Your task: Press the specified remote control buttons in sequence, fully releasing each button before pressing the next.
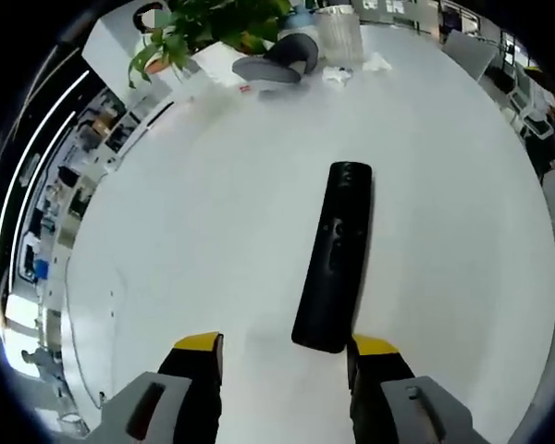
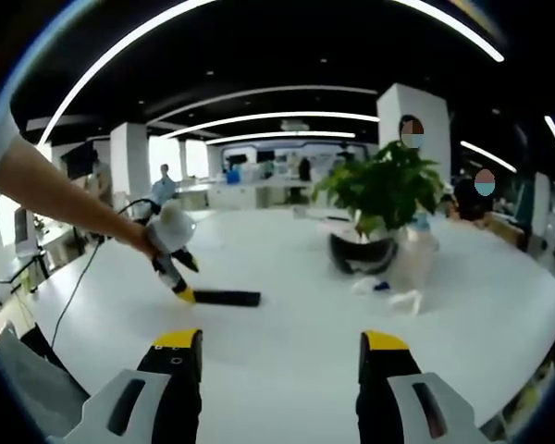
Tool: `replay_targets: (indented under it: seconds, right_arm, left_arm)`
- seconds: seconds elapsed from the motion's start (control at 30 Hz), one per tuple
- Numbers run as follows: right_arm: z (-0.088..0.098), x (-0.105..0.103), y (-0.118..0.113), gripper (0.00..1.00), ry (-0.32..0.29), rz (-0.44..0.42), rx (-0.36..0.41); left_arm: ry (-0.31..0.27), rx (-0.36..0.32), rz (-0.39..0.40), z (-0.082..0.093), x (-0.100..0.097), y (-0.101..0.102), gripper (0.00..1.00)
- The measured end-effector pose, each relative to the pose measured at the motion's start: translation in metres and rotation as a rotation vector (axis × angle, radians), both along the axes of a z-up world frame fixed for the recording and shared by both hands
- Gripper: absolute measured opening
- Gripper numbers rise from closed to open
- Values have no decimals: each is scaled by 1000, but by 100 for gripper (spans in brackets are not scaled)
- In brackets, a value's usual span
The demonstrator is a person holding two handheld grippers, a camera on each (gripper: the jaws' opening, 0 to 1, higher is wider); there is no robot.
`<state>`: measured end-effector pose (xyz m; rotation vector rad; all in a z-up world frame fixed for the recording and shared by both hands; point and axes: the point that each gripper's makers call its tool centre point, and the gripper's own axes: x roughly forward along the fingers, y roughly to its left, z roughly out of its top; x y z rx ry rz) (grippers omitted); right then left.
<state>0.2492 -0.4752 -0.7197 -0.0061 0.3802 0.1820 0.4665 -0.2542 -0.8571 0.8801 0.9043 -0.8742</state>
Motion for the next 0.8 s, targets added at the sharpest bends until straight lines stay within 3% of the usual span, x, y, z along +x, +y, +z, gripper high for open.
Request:
replay_targets:
  seconds: [0.17, 0.2, 0.23, 0.3, 0.4, 0.5, 0.67, 0.8]
  right_arm:
    - [1, 0, 0, 67, -2, 2, 2]
    - [1, 0, 1, 67, -5, 3, 4]
    - [2, 0, 1, 67, -8, 3, 7]
    - [4, -1, 1, 68, -18, 6, 20]
    - [7, 0, 5, 71, -29, 20, 44]
    - [9, -1, 6, 74, -40, 24, 58]
    - [10, -1, 6, 74, -42, 22, 64]
    - [10, -1, 7, 74, -43, 30, 62]
  left_arm:
    - [17, -10, 71, -1, -6, 15, 55]
    - [38, 9, 175, -1, -9, 25, 55]
    - [68, 24, 198, -2, -14, 30, 55]
    - [64, 4, 185, -2, -16, 31, 52]
    - [68, -57, 267, -3, -23, 34, 51]
    - [69, -94, 288, -3, -31, 36, 51]
    - [71, -155, 331, -4, -51, 45, 56]
    - [35, -205, 377, 0, -66, 52, 58]
